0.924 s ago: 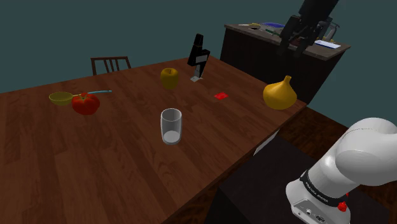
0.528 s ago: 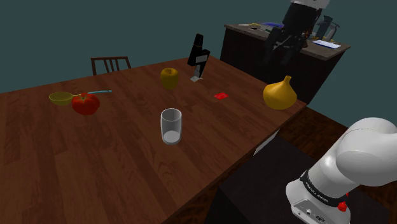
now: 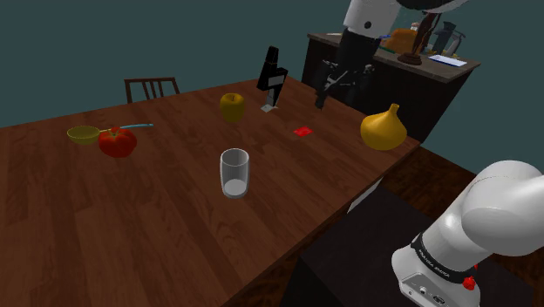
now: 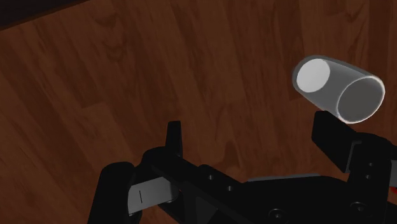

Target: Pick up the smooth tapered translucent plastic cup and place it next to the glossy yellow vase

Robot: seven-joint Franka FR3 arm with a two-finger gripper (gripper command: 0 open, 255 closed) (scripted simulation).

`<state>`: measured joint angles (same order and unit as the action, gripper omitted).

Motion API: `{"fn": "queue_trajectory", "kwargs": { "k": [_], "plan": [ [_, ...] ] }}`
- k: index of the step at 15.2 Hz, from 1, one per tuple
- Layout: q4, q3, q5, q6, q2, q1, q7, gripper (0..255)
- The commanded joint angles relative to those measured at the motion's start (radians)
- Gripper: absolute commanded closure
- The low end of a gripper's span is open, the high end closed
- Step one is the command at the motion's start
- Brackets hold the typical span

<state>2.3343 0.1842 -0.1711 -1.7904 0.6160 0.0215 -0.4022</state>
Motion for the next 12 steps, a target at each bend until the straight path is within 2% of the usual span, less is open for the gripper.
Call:
{"fn": "queue_trajectory", "kwargs": {
  "k": [1, 7, 12],
  "plan": [
    [0.007, 0.043, -0.005, -0.061, -0.051, 0.004, -0.044, 0],
    [-0.042, 0.165, 0.02, -0.192, -0.236, 0.004, -0.189, 0],
    [-0.122, 0.258, 0.095, -0.28, -0.42, -0.001, -0.333, 0]
  ]
}}
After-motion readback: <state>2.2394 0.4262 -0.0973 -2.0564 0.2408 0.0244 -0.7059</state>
